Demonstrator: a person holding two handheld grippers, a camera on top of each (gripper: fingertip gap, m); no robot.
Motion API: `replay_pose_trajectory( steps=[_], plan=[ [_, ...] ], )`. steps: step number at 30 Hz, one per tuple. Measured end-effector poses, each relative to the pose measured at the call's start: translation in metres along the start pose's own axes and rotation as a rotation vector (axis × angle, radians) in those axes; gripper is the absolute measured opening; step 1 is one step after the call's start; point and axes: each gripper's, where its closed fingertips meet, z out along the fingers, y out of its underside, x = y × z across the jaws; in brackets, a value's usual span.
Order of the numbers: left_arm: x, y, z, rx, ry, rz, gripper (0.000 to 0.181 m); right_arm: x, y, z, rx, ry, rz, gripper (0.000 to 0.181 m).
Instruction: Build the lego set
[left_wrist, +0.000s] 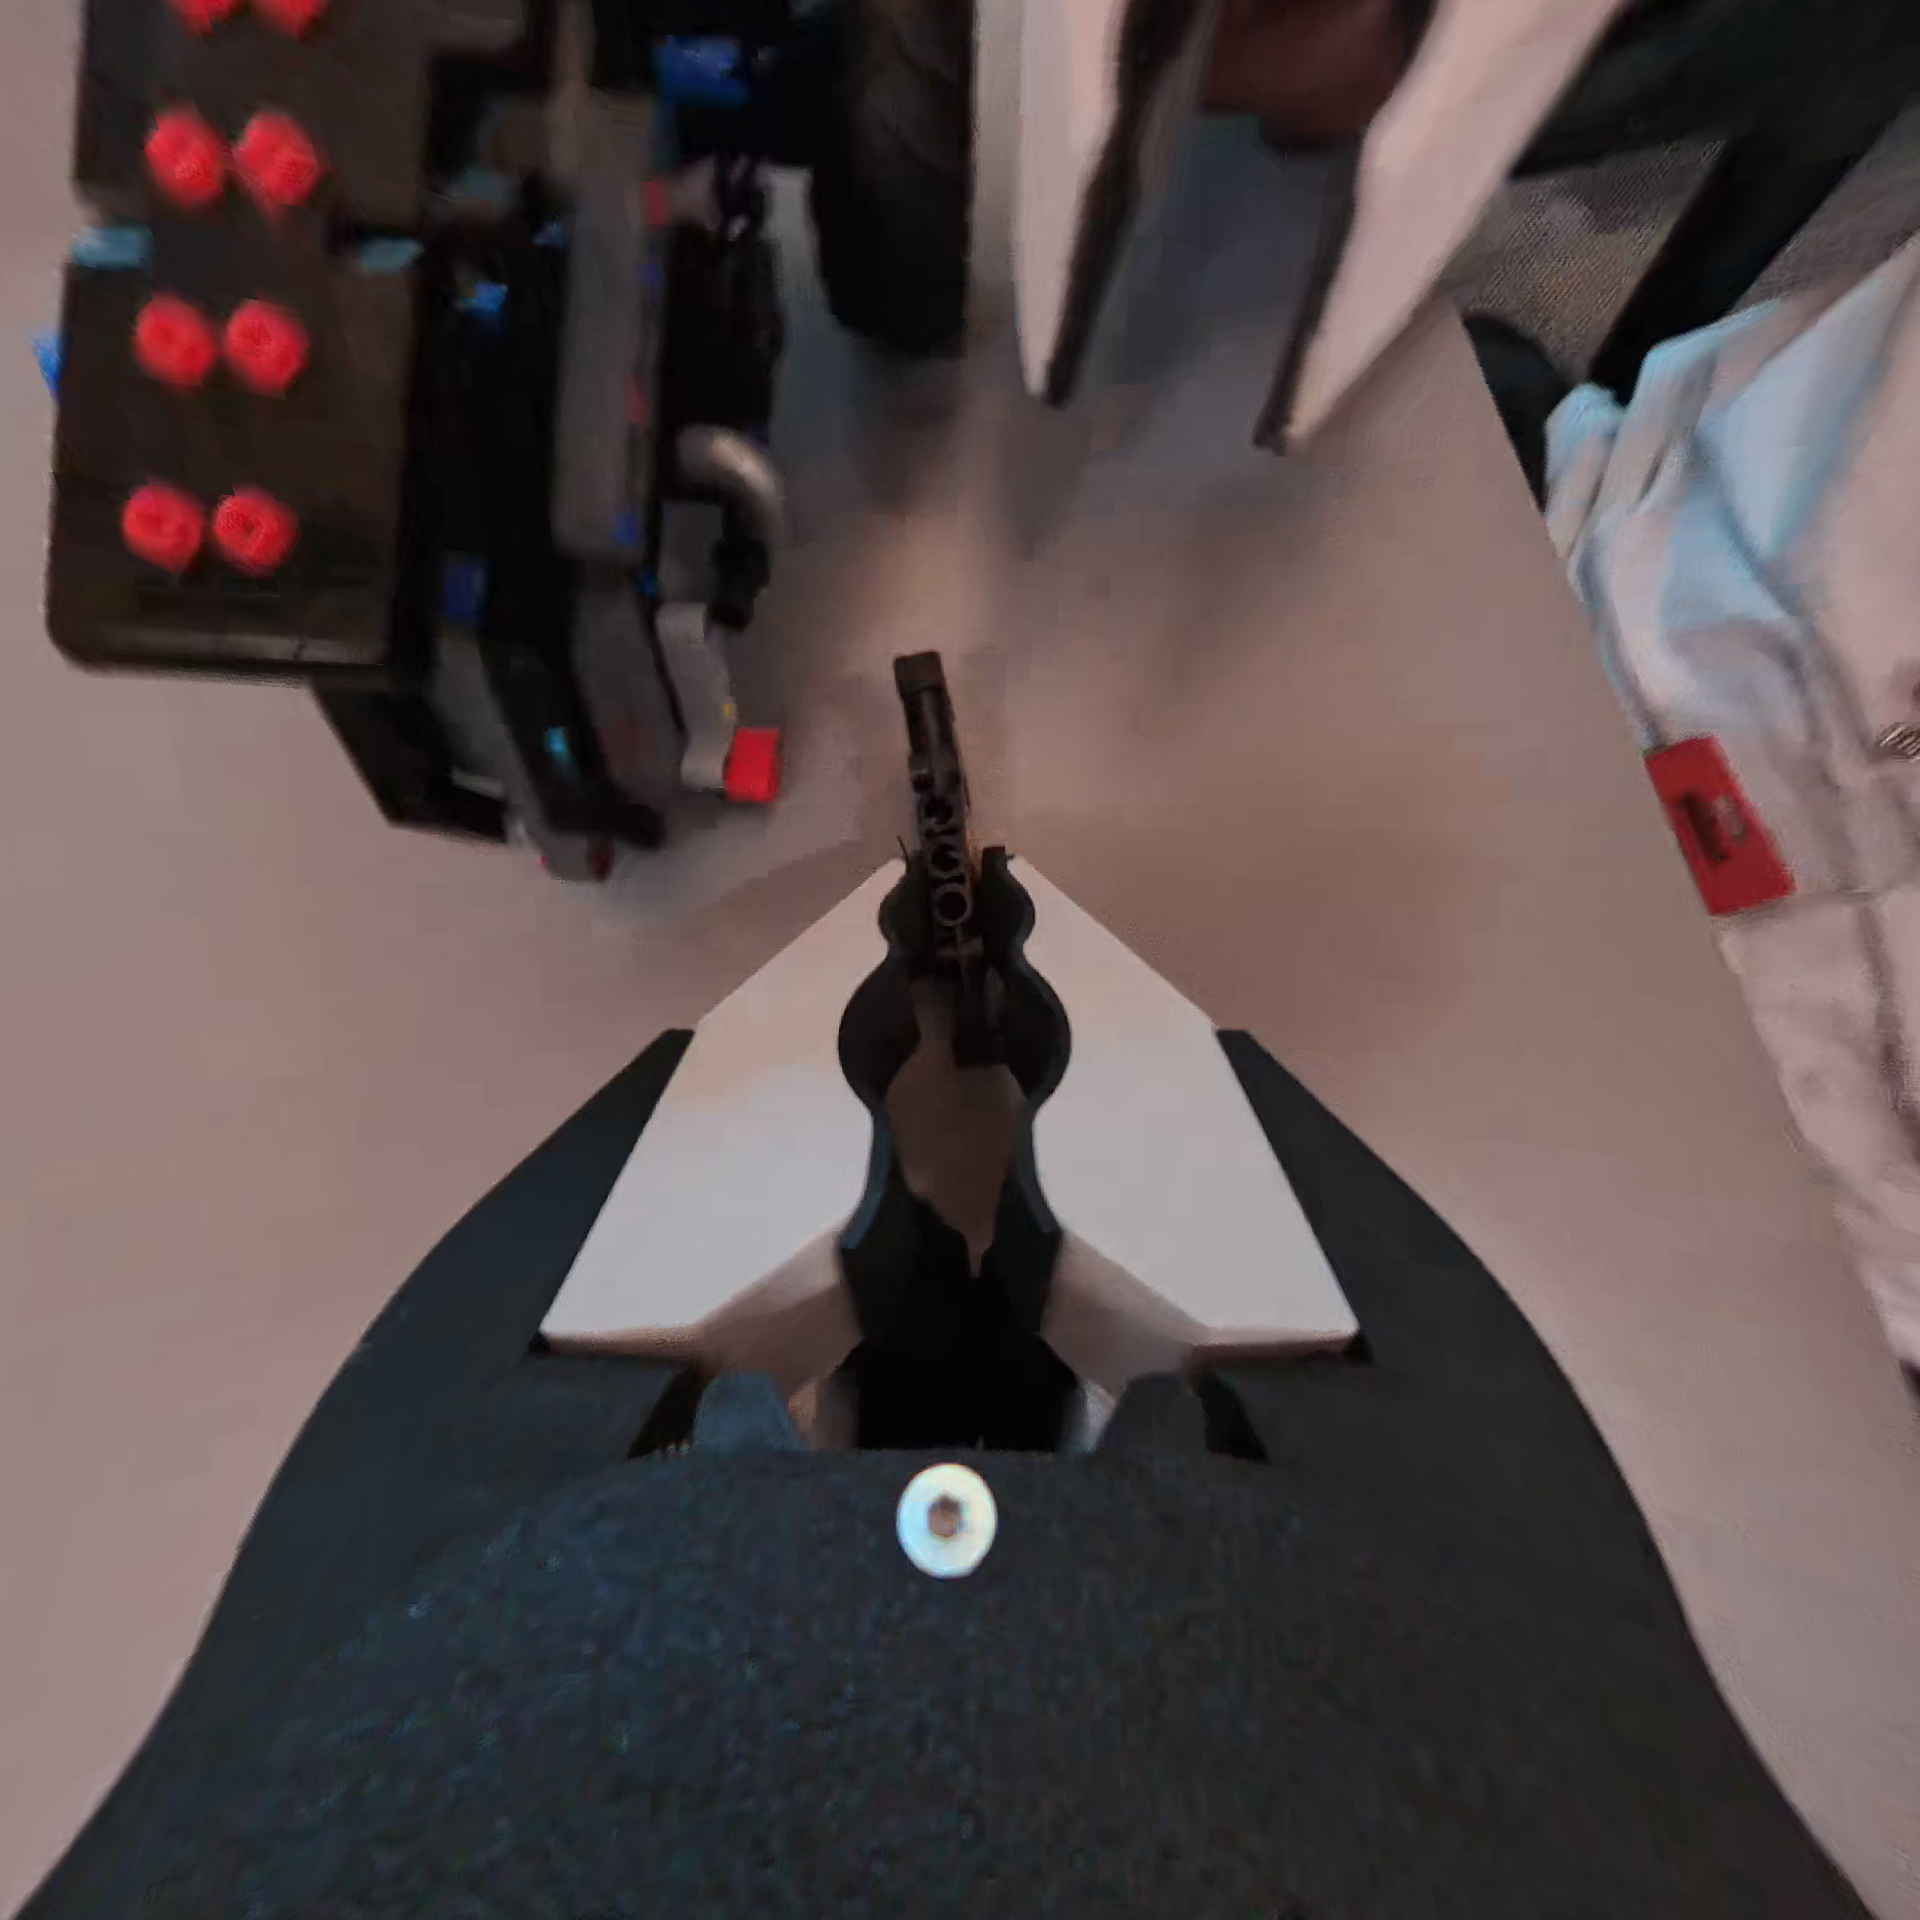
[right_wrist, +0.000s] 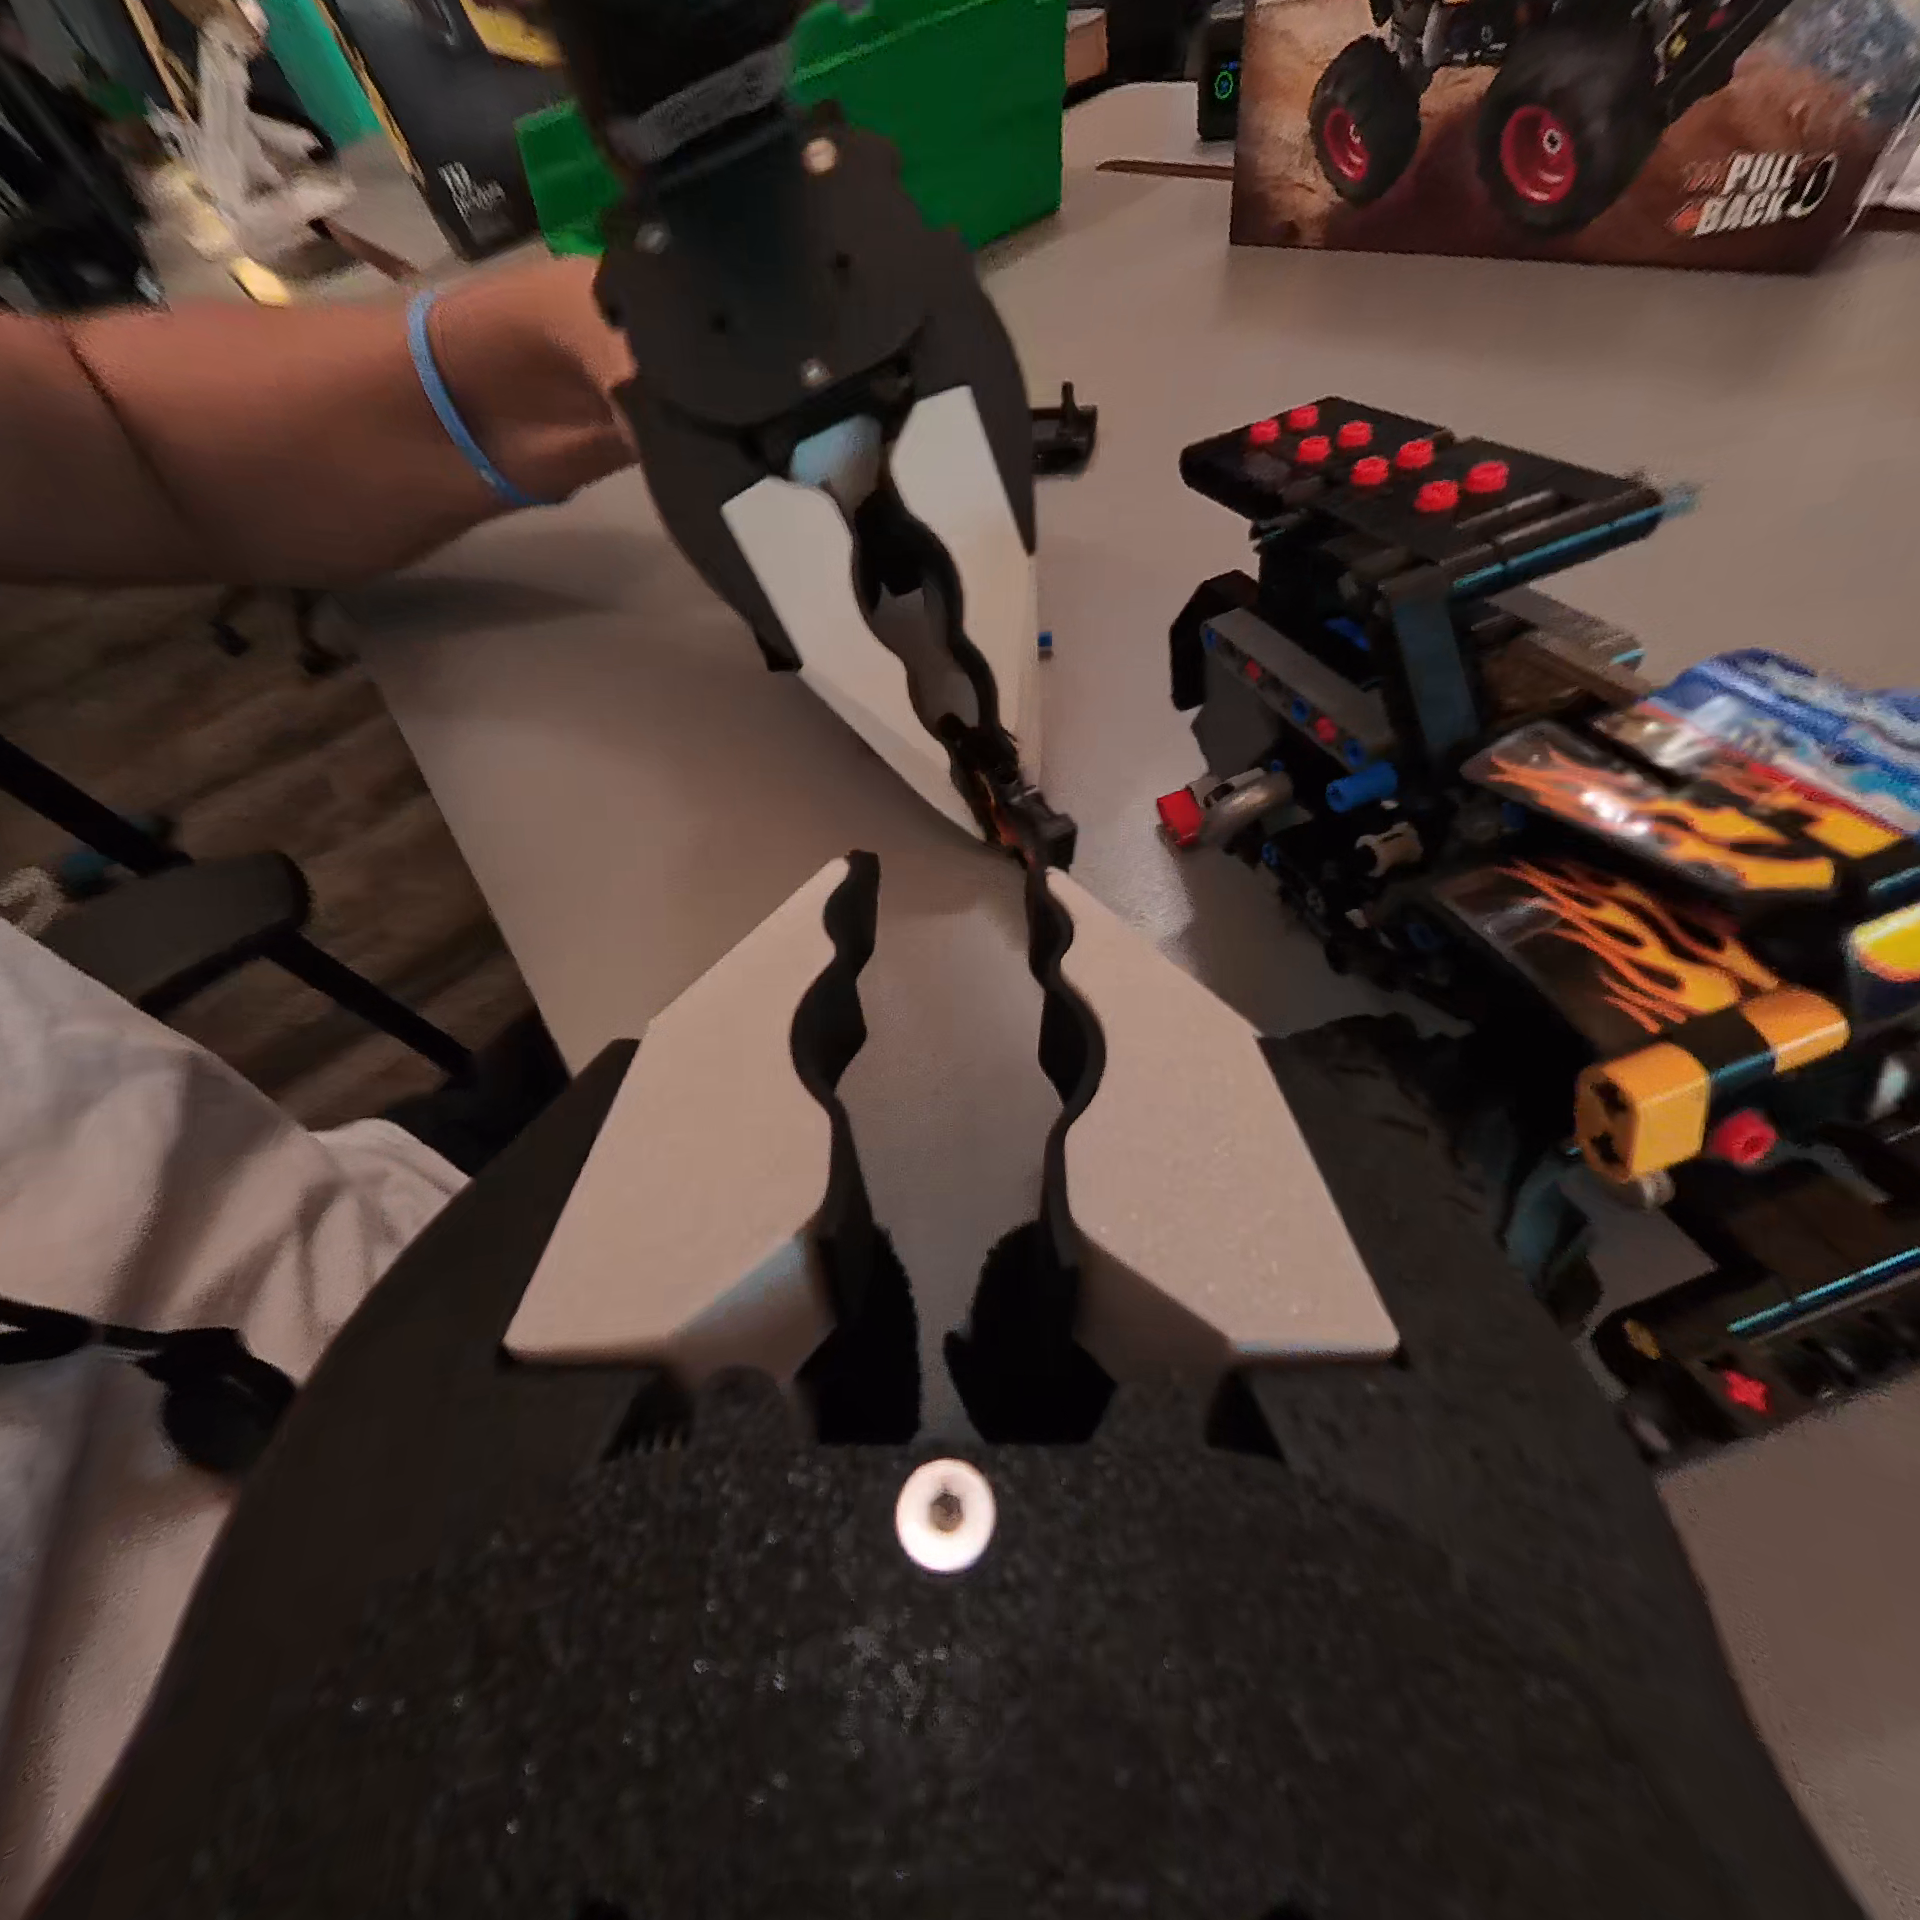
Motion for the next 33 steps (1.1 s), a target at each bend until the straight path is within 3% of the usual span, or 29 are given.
replay_pose_trajectory(
  steps=[3, 11, 14, 26, 30, 33],
  plan=[
    [0.017, -0.024, -0.005, 0.128, -0.075, 0.186, 0.008, -0.008, -0.007, -0.007, 0.077, -0.122, 0.108, 0.026],
    [0.049, -0.049, -0.013, 0.36, 0.098, 0.098, 0.008, -0.033, -0.001, -0.005, 0.038, -0.206, -0.036, 0.019],
    [0.054, -0.048, -0.009, 0.344, 0.131, 0.093, 0.008, -0.033, -0.003, -0.004, 0.051, -0.185, -0.055, 0.01],
    [0.062, -0.05, -0.016, 0.378, 0.213, 0.069, 0.009, -0.038, -0.004, -0.008, 0.078, -0.213, -0.069, 0.008],
    [0.04, -0.039, -0.042, 0.452, 0.176, -0.033, 0.009, -0.006, -0.009, -0.035, 0.141, -0.14, -0.008, 0.008],
    [0.023, -0.039, -0.055, 0.513, 0.175, -0.144, 0.009, 0.005, 0.005, -0.035, 0.029, -0.098, 0.005, 0.008]
  ],
)
